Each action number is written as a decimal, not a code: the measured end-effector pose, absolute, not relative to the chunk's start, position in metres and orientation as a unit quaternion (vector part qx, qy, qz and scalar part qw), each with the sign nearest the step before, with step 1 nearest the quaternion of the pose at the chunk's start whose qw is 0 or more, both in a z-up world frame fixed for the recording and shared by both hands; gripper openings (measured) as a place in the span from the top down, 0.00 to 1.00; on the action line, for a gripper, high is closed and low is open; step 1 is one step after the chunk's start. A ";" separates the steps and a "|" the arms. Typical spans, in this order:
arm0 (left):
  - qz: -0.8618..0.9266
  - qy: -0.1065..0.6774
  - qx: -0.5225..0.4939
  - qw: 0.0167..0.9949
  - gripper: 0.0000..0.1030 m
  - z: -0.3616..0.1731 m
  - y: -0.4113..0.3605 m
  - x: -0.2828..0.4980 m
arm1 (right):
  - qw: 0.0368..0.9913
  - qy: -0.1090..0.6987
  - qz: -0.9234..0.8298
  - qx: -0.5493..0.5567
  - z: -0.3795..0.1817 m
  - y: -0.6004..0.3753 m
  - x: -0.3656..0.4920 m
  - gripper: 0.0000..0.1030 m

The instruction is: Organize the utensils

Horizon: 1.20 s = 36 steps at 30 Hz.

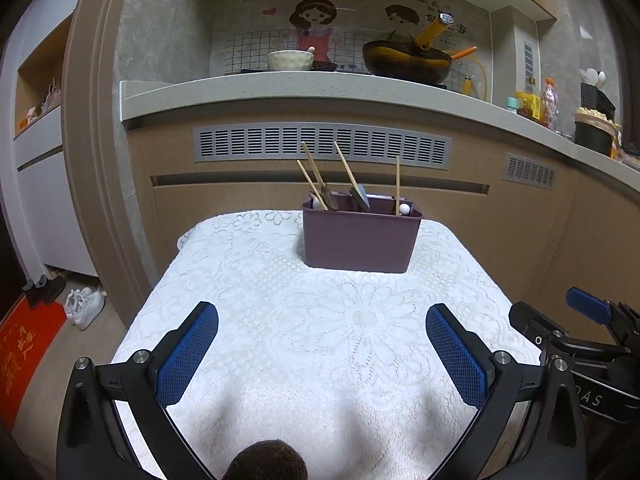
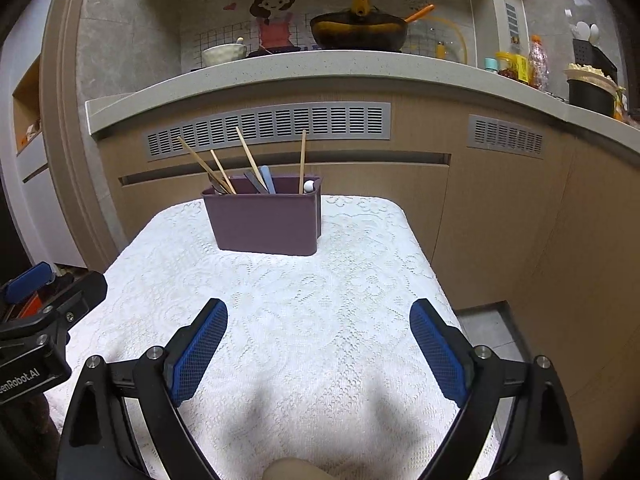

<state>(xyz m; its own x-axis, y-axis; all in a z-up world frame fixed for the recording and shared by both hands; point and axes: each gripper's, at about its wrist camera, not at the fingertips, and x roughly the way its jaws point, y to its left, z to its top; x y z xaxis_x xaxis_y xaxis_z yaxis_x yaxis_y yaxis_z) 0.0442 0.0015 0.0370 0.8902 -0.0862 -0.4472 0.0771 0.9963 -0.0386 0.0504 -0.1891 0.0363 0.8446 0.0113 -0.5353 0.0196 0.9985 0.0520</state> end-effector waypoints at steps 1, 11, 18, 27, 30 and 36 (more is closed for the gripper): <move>-0.042 0.231 -0.010 0.972 0.00 0.037 0.002 0.044 | 0.960 0.278 -0.002 0.027 0.036 -0.189 0.050 0.11; -0.044 0.233 -0.005 0.972 0.00 0.036 0.003 0.042 | 0.960 0.278 -0.004 0.031 0.038 -0.192 0.048 0.10; -0.047 0.234 -0.005 0.971 0.00 0.036 0.003 0.042 | 0.960 0.279 -0.004 0.033 0.038 -0.192 0.047 0.09; -0.048 0.233 -0.005 0.971 0.00 0.036 0.003 0.040 | 0.961 0.274 -0.003 0.032 0.039 -0.191 0.045 0.09; -0.048 0.233 -0.005 0.971 0.00 0.036 0.003 0.040 | 0.962 0.272 -0.003 0.033 0.040 -0.191 0.044 0.09; -0.046 0.233 -0.006 0.971 0.00 0.036 0.003 0.039 | 0.964 0.265 -0.002 0.033 0.044 -0.191 0.042 0.08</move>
<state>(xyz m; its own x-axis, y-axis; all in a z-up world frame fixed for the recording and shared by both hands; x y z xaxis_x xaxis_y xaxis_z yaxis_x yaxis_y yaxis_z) 0.0387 0.0027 0.0363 0.8872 -0.0919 -0.4521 0.0864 0.9957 -0.0329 0.0421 -0.1910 0.0439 0.8599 0.0130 -0.5104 0.0216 0.9979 0.0618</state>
